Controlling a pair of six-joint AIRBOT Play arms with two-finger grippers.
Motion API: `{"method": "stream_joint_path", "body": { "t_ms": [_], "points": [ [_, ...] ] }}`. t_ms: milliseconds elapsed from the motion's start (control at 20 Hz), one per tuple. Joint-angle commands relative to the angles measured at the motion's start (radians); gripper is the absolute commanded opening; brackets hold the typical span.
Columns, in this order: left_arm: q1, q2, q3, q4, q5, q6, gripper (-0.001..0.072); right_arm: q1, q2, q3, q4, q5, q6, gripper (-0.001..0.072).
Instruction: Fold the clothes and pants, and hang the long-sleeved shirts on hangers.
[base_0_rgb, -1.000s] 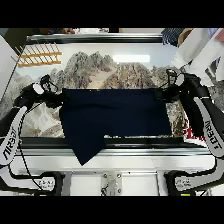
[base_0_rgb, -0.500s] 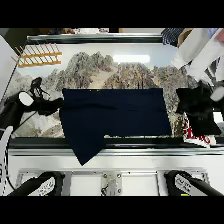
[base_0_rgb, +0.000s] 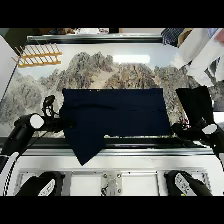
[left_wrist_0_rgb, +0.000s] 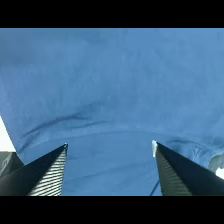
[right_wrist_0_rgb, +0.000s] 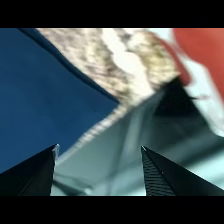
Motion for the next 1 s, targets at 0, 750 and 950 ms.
{"method": "stream_joint_path", "body": {
  "t_ms": [0, 750, 950],
  "points": [
    [-0.018, 0.023, -0.024, 0.0, 0.004, -0.014, 0.0556, 0.079, 0.008, -0.039, 0.087, -0.172, 0.01, 0.0457],
    [-0.018, 0.023, -0.024, 0.007, -0.013, -0.028, 0.0556, -0.167, 0.053, -0.022, 0.013, 0.061, -0.101, 0.0654],
    [-0.018, 0.023, -0.024, 0.006, -0.013, -0.028, 0.0556, -0.129, -0.012, -0.065, 0.122, -0.071, -0.121, 0.0653]
  ]
}}
